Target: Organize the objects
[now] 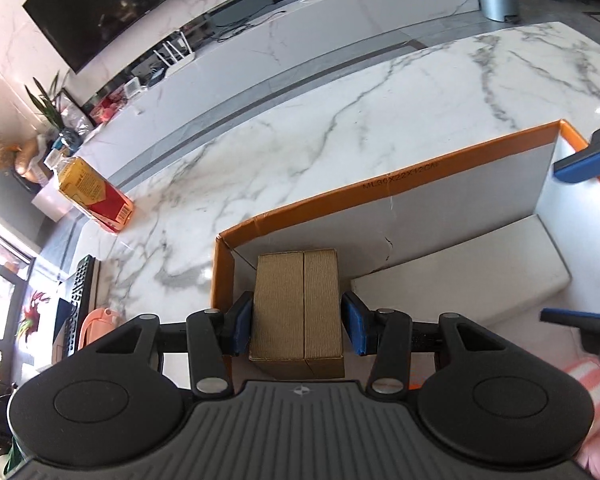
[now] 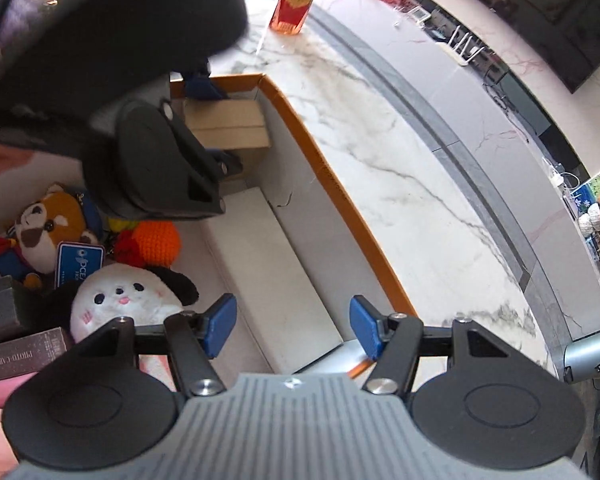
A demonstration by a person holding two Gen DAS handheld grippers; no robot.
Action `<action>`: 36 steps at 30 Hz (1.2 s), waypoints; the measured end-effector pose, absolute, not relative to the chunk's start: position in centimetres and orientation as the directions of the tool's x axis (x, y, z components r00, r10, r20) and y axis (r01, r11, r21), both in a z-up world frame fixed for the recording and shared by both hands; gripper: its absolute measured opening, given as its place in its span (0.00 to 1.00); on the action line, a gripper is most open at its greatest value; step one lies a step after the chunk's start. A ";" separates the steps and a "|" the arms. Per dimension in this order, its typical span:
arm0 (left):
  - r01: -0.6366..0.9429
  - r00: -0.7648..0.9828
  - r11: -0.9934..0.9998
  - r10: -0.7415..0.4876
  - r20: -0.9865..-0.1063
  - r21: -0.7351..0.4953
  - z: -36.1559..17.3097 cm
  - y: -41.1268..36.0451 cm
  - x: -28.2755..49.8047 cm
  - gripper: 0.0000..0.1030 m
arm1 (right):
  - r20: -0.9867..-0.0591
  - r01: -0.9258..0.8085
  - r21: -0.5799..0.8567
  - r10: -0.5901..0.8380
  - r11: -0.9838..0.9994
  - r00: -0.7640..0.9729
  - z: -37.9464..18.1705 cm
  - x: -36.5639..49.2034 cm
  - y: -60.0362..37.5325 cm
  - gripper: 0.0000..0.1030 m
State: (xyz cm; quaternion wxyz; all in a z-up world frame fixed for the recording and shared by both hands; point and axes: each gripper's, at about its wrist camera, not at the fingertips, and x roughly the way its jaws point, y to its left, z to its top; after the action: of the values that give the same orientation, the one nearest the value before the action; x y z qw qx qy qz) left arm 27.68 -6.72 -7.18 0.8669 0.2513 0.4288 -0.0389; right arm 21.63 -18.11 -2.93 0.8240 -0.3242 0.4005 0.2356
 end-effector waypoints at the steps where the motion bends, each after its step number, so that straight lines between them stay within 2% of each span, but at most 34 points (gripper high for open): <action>1: 0.281 0.638 0.864 0.157 -0.754 0.418 -7.3 -6.9 27.6 0.53 | -0.808 -0.640 -0.352 0.124 0.683 0.576 -2.9 22.2 -18.2 0.62; 5: 0.264 0.645 0.857 0.185 -0.741 0.443 -8.0 -7.4 27.8 0.53 | -0.804 -0.635 -0.349 0.129 0.689 0.581 -2.9 22.0 -18.4 0.62; 14: 0.270 0.626 0.866 0.174 -0.760 0.421 -8.7 -7.3 28.2 0.56 | -0.805 -0.640 -0.352 0.128 0.683 0.580 -3.2 21.0 -18.3 0.67; 16: 0.287 0.615 0.852 0.186 -0.766 0.437 -8.6 -7.5 28.2 0.63 | -0.805 -0.638 -0.361 0.119 0.680 0.582 -3.2 20.8 -18.2 0.67; 21: 0.310 0.616 0.857 0.149 -0.773 0.412 -7.3 -7.0 27.8 0.65 | -0.799 -0.627 -0.389 0.091 0.675 0.594 -2.7 20.1 -17.8 0.69; 26: 0.350 0.658 0.863 0.052 -0.751 0.365 -3.8 -6.0 25.5 0.65 | -0.797 -0.606 -0.375 0.089 0.701 0.597 -1.3 19.0 -17.7 0.69; 32: 0.384 0.714 0.889 -0.113 -0.691 0.251 1.1 -3.5 20.9 0.65 | -0.781 -0.495 -0.275 0.108 0.824 0.615 2.6 16.7 -18.3 0.74; 36: 0.399 0.742 0.901 -0.208 -0.637 0.169 4.2 -1.6 17.4 0.65 | -0.752 -0.399 -0.153 0.156 0.904 0.640 5.1 14.2 -18.8 0.79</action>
State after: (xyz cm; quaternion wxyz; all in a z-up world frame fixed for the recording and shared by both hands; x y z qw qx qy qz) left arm 17.39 -1.64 4.21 0.9213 0.1490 0.3194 -0.1647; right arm 14.19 -18.81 5.13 0.8924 -0.1543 0.3945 0.1556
